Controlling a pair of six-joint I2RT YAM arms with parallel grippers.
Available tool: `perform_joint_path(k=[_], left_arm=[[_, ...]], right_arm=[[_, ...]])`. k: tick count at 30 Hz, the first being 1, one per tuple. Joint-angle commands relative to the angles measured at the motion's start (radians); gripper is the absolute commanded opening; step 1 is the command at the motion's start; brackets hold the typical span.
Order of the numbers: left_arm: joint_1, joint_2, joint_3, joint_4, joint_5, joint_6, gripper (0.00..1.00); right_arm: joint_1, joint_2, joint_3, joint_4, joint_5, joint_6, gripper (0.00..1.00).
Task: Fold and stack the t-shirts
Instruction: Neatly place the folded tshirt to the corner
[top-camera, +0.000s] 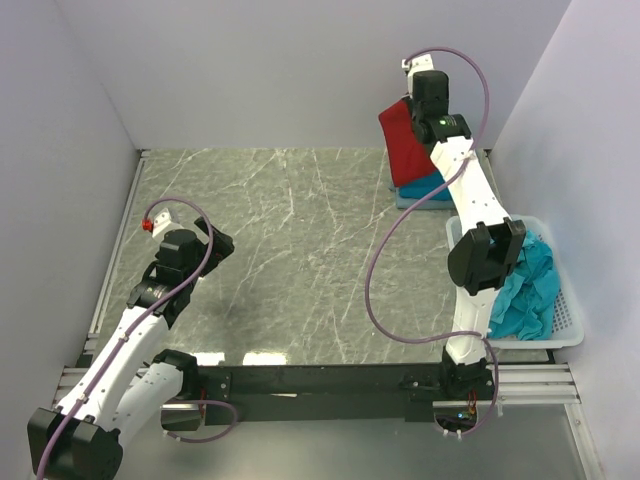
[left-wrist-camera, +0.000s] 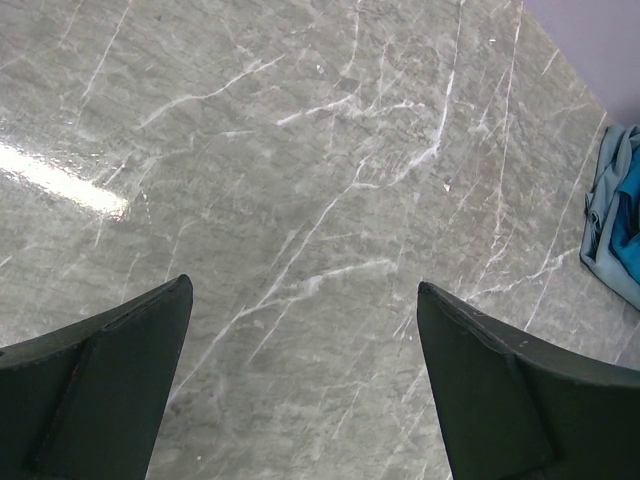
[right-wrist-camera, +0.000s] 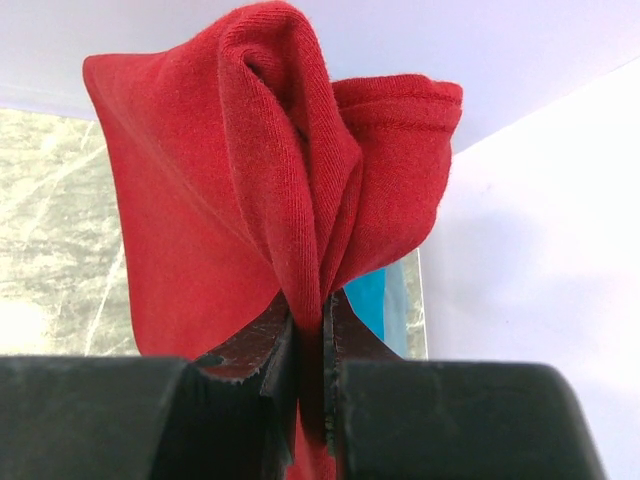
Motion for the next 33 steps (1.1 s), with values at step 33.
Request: perform_joint_path(k=[33], left_arm=[[0.005, 0.105, 0.024, 0.07, 0.01, -0.004, 0.99]], right_arm=[[-0.151, 0.182, 0.091, 0.06, -0.101, 0.074, 0.0]])
